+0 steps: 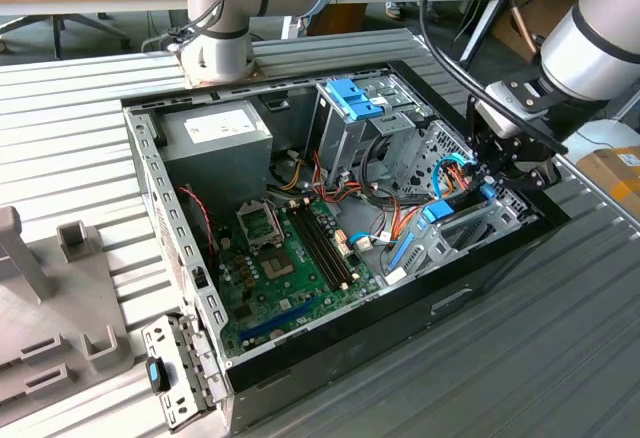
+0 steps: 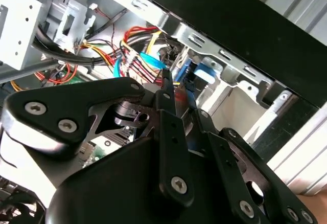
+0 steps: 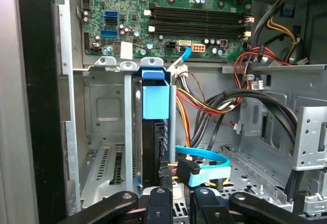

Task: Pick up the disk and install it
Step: 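Insert the first disk wire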

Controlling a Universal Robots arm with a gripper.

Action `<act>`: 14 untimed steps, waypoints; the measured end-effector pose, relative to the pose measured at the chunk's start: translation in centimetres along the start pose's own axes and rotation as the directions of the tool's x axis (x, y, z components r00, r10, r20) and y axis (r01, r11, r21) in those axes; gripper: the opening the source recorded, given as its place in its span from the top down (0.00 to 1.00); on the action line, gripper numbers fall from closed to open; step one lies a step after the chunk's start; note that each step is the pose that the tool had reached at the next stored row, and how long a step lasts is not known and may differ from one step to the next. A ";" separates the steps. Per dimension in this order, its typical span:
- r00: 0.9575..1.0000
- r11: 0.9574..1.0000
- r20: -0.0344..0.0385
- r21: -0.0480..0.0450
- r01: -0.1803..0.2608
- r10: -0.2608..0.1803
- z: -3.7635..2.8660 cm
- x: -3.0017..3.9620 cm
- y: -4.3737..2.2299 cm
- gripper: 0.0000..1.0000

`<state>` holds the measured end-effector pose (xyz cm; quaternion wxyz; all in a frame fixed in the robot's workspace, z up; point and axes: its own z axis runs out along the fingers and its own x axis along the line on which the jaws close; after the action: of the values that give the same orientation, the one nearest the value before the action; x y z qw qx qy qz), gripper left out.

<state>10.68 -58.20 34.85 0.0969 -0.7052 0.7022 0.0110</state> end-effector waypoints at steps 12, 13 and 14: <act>1.000 1.000 0.000 0.000 0.000 0.000 -0.67 -3.39 -0.13 0.76; 1.000 1.000 0.000 0.000 0.000 0.000 -0.69 -3.60 -0.13 0.76; 1.000 1.000 0.000 0.000 0.000 0.000 -0.71 -3.75 -0.14 0.76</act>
<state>10.68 -54.60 36.13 0.0969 -0.7052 0.7022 0.0109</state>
